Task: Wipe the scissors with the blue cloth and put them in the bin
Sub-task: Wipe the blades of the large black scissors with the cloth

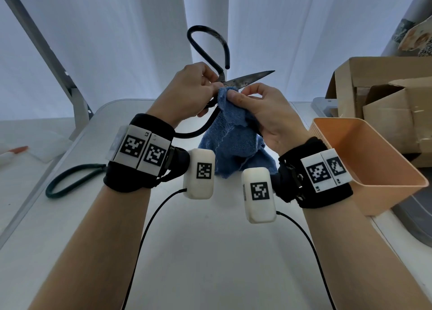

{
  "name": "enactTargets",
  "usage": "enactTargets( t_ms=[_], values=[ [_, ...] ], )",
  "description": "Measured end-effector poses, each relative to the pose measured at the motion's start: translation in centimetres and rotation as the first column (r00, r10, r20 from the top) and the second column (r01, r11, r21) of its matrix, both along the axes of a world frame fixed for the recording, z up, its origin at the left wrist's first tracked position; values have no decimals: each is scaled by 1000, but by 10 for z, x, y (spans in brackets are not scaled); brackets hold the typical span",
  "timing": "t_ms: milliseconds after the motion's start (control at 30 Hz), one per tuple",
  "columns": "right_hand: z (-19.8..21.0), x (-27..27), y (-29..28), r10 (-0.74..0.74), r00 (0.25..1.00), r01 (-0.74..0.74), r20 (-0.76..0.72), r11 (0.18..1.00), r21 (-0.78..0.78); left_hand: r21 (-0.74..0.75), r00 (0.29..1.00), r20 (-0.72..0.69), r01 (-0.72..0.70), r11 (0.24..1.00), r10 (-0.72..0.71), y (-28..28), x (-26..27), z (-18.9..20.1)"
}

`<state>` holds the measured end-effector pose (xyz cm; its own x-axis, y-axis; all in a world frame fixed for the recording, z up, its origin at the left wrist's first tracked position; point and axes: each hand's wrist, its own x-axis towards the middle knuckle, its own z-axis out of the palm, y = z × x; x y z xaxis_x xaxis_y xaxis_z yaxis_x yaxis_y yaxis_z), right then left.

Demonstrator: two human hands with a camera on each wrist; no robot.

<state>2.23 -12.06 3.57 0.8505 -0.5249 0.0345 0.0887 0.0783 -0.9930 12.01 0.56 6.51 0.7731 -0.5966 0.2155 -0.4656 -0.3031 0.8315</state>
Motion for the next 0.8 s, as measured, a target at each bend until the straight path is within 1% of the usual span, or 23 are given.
enactTargets(
  t_ms=[100, 267, 333, 467, 533, 700, 800],
  values=[
    [2, -1, -1, -40, 999, 40, -13, 999, -32, 7, 1000, 24, 14, 1000, -14, -2, -1, -1],
    [4, -2, -6, -38, 998, 41, -48, 997, 62, 27, 998, 61, 24, 999, -25, -7, -3, -5],
    [3, -2, -6, -39, 999, 42, -30, 994, 105, 27, 997, 74, 24, 999, -26, -9, -4, -7],
    [3, -1, -5, -86, 996, 86, -6, 989, 123, 1, 998, 63, 14, 1000, -14, -10, -4, -7],
    [4, -1, -5, -82, 997, 81, 3, 987, 139, -4, 999, 51, 17, 1000, -17, -9, -3, -6],
    [6, -1, -6, -13, 1000, 13, -1, 978, 210, 18, 998, 49, 32, 999, -33, -10, -4, -8],
    [5, -1, -6, -38, 999, 34, 11, 972, 234, 22, 997, 68, 26, 999, -27, -13, -6, -8]
  ],
)
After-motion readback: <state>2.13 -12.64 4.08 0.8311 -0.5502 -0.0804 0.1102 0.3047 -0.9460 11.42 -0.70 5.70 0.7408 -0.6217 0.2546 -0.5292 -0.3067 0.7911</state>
